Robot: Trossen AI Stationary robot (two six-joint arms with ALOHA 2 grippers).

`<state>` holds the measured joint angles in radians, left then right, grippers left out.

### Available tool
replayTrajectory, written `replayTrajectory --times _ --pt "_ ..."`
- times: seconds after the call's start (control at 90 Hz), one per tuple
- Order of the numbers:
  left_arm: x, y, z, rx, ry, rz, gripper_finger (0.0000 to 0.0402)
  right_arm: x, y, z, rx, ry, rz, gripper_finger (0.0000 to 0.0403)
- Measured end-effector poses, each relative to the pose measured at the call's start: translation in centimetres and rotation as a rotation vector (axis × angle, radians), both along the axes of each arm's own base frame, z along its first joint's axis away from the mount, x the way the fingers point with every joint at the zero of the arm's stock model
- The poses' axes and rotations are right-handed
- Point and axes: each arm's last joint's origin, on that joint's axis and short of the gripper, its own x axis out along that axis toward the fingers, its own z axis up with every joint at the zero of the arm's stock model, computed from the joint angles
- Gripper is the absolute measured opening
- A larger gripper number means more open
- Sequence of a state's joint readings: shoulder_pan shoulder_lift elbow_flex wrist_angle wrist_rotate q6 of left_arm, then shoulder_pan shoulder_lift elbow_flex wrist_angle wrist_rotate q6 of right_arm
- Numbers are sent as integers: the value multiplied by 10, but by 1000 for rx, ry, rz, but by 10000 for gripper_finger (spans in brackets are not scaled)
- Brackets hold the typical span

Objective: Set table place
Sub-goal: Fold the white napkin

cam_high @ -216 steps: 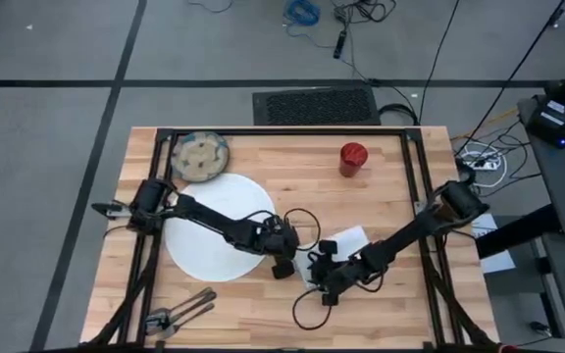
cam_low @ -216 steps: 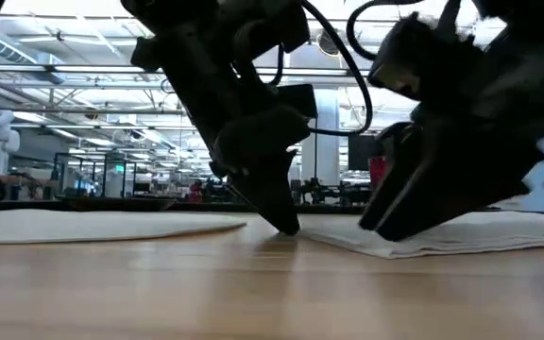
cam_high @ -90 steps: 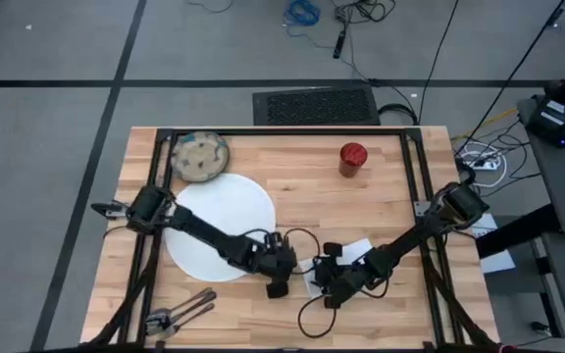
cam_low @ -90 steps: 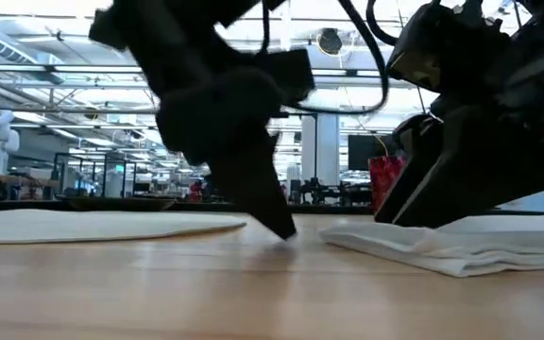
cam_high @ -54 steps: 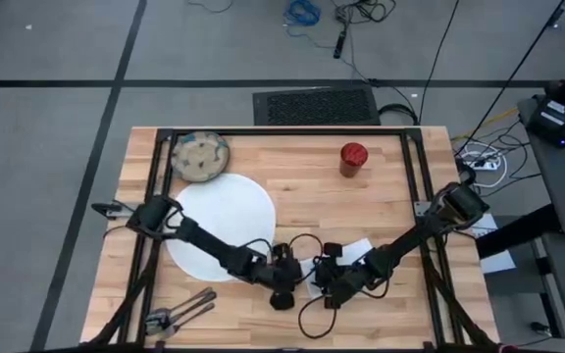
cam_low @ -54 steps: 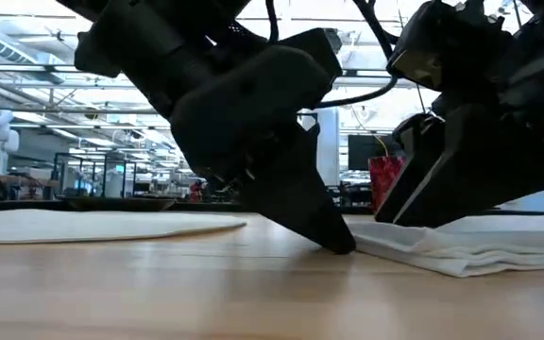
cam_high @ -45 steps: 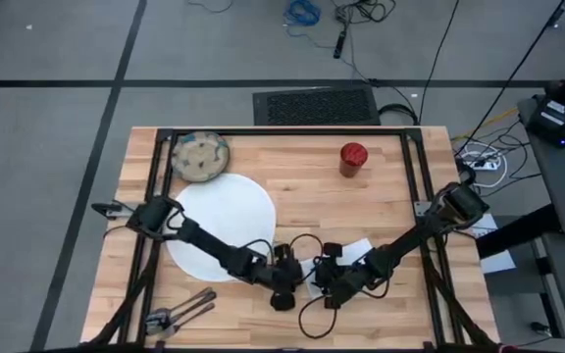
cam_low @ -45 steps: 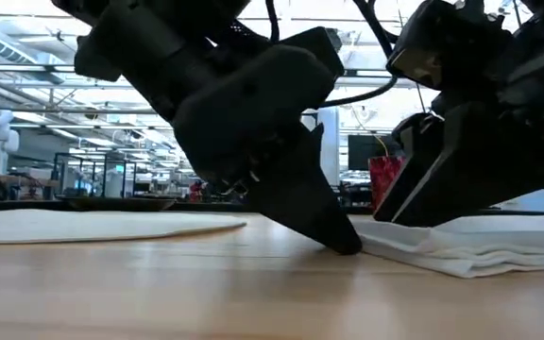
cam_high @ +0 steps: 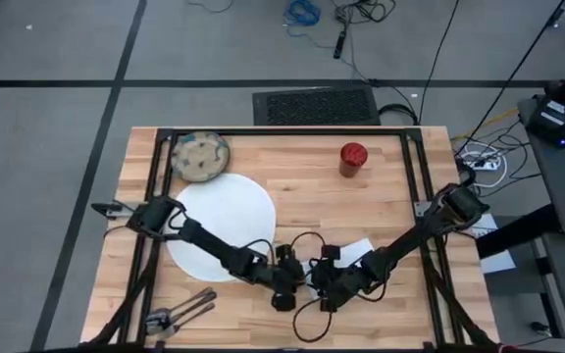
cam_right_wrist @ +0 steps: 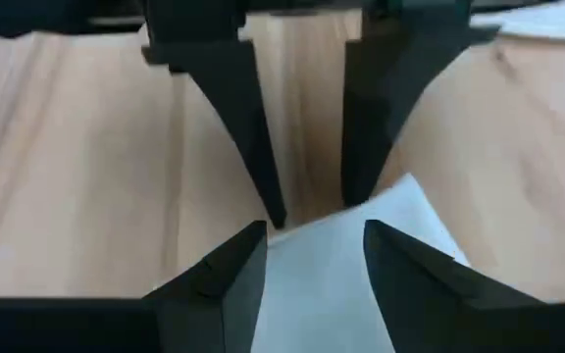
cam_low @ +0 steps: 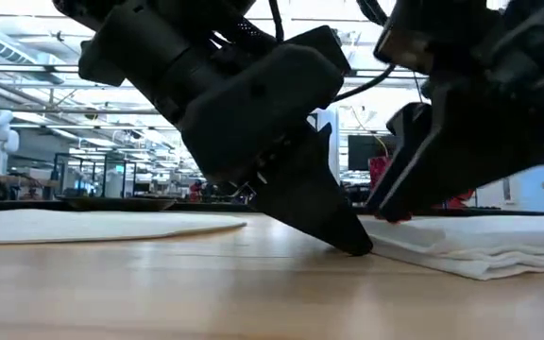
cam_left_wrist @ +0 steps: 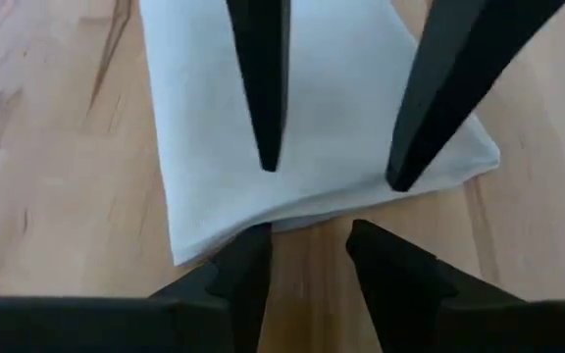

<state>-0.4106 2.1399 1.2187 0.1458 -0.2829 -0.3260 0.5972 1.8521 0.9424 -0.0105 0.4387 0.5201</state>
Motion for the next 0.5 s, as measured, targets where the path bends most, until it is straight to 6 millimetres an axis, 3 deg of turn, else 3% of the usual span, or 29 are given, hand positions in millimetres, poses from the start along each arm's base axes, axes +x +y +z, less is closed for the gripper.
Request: replayTrajectory --times 0.356,0.5 --pt "0 7 -2 15 36 15 132 -20 25 -8 42 71 76 160" --pt "0 7 -2 15 37 16 132 -17 28 9 74 13 87 160"
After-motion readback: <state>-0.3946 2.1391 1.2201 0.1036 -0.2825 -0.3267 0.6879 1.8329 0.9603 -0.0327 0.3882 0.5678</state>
